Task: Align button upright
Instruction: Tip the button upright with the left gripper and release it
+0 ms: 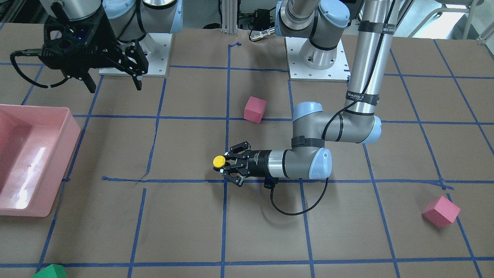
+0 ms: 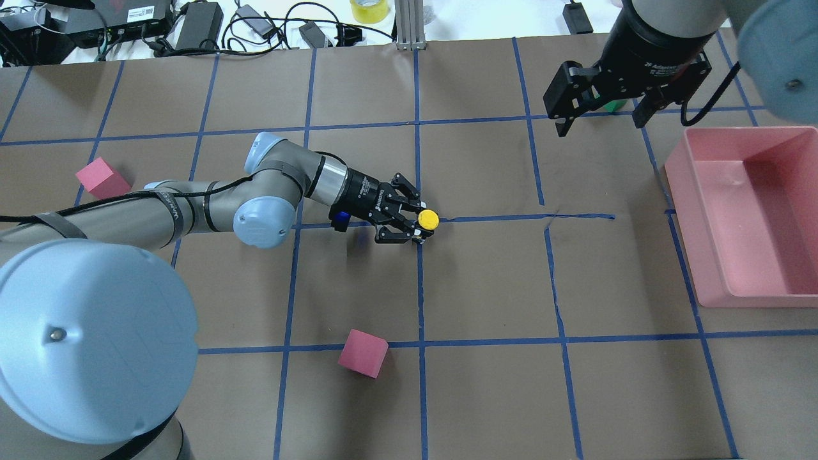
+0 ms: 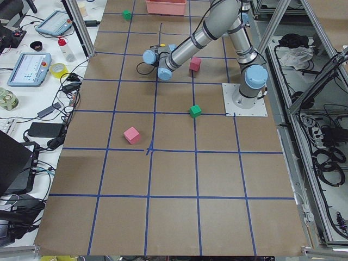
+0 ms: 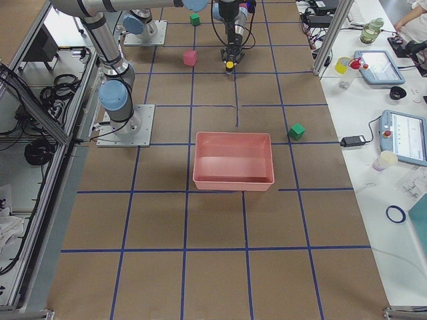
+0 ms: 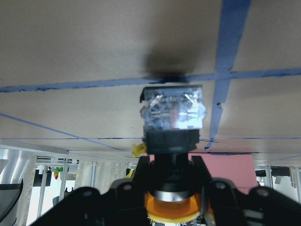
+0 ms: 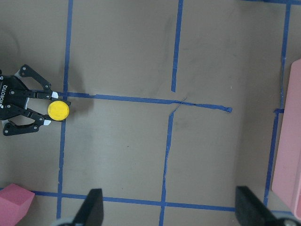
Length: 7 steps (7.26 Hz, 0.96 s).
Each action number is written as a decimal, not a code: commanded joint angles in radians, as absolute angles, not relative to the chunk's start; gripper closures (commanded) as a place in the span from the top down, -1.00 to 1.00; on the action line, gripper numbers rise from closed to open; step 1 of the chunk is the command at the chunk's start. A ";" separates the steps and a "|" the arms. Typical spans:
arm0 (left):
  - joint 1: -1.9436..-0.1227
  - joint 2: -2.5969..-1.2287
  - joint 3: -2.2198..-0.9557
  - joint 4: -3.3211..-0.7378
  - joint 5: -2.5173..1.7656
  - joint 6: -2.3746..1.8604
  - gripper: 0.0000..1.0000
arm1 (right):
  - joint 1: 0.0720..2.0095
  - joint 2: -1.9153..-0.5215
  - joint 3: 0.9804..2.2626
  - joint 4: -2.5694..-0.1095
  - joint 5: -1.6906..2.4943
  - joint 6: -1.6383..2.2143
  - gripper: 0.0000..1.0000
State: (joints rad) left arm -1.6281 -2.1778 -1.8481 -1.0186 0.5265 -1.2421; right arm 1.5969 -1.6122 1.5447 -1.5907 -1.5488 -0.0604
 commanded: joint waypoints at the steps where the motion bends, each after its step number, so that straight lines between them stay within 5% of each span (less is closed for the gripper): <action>1: -1.605 -2.178 -1.848 -1.019 0.523 -1.244 0.64 | 1.597 -1.612 1.545 -1.591 -1.546 -0.061 1.00; 2: -1.586 -2.178 -1.850 -1.020 0.525 -1.243 1.00 | 1.597 -1.612 1.545 -1.591 -1.545 -0.061 1.00; 7: -1.545 -2.100 -1.841 -1.023 0.546 -1.249 1.00 | 1.597 -1.612 1.545 -1.591 -1.545 -0.061 1.00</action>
